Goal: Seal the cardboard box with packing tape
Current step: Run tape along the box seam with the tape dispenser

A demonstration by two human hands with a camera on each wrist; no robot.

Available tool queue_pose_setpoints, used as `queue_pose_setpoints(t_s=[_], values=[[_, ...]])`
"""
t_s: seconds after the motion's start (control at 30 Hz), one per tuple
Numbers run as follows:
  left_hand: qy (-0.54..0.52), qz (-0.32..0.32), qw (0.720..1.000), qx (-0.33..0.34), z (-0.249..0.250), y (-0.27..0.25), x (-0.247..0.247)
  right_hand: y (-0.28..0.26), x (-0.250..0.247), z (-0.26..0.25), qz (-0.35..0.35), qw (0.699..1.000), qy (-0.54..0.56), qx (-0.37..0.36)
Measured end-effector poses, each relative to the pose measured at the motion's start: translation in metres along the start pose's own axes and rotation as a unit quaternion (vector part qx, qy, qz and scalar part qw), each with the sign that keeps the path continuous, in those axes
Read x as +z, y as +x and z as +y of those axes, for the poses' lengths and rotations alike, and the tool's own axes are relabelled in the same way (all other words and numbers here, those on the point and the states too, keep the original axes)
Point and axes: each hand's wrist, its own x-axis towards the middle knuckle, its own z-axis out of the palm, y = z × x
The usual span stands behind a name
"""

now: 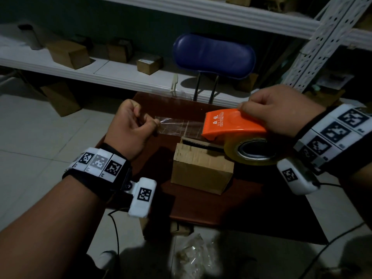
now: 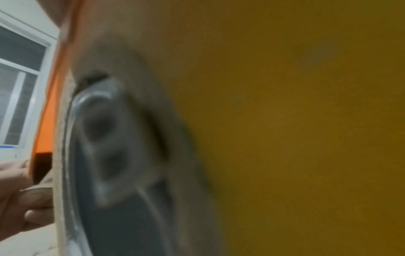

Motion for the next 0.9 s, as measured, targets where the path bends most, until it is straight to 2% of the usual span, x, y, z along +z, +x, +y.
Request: queue_pose_setpoints(t_s=[0.3,0.9], values=[[0.048,0.017,0.998,-0.026,-0.006,-0.001,-0.01,0.018,0.018,-0.015,-0.023,0.999,-0.035,0.017],[0.149,-0.05,0.971,-0.179,-0.064,-0.01,0.009,0.026,0.028,-0.023,-0.039,0.998,-0.044,0.037]])
